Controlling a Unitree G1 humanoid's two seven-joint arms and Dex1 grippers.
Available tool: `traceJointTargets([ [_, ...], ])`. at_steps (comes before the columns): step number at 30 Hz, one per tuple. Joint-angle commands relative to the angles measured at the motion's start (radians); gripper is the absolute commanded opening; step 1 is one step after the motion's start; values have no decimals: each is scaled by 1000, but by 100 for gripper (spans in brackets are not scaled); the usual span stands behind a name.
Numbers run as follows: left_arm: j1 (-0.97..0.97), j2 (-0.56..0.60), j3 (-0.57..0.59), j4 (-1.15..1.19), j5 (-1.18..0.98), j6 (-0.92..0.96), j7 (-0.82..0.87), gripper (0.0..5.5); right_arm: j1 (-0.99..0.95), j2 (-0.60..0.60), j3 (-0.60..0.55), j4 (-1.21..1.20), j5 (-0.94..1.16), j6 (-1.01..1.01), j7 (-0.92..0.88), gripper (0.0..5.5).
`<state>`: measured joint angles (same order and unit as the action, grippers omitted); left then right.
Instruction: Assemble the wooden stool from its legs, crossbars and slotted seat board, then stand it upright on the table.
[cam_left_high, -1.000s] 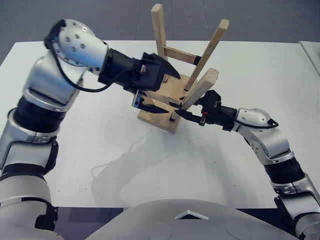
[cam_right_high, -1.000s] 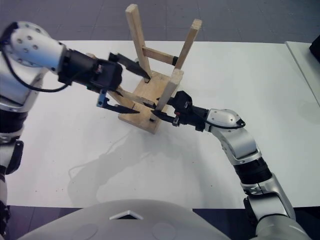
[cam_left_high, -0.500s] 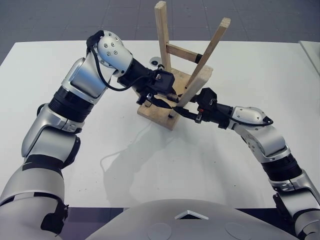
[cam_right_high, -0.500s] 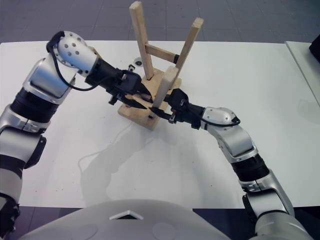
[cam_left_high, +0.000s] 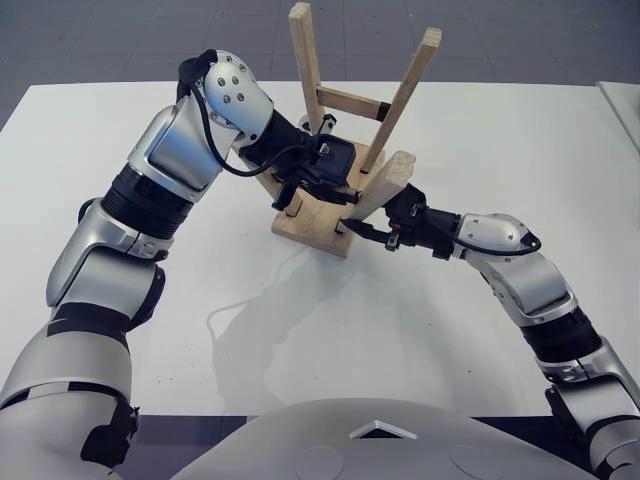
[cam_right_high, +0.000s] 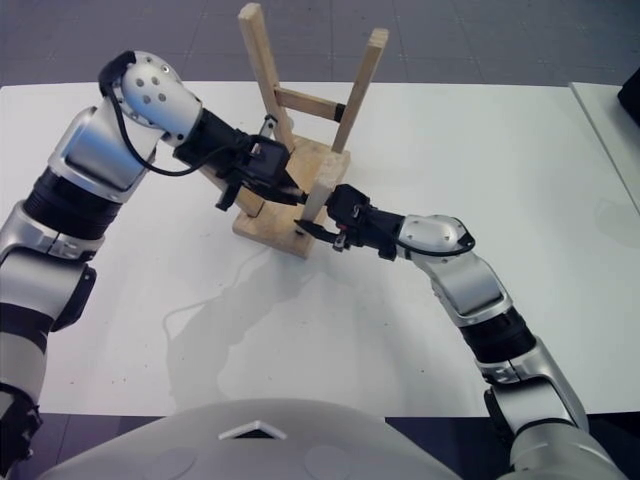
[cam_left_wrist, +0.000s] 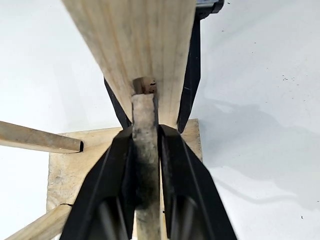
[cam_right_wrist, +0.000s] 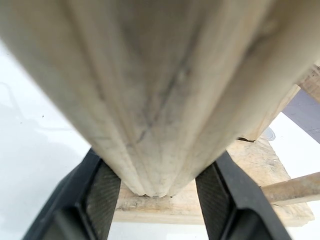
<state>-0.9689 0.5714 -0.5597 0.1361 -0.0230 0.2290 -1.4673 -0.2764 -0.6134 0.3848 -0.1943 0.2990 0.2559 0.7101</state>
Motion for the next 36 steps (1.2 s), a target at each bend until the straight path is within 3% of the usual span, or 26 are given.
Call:
traceJointTargets([
  [1,41,10,-1,-26,-1,14,-28,49,34,-50,110,201,-154,178,26,204],
  [15,104,63,-110,-19,162,-58,-5,49,-73,-29,190,298,-137,268,127,204],
  [19,113,38,-102,-5,155,-51,17,148,-57,-34,176,276,-112,274,116,204],
  [24,88,-4,-50,35,119,-17,28,226,-42,-38,168,258,-98,279,104,204],
  [36,51,43,294,-220,-171,299,85,428,-12,-30,148,237,-75,269,84,204],
])
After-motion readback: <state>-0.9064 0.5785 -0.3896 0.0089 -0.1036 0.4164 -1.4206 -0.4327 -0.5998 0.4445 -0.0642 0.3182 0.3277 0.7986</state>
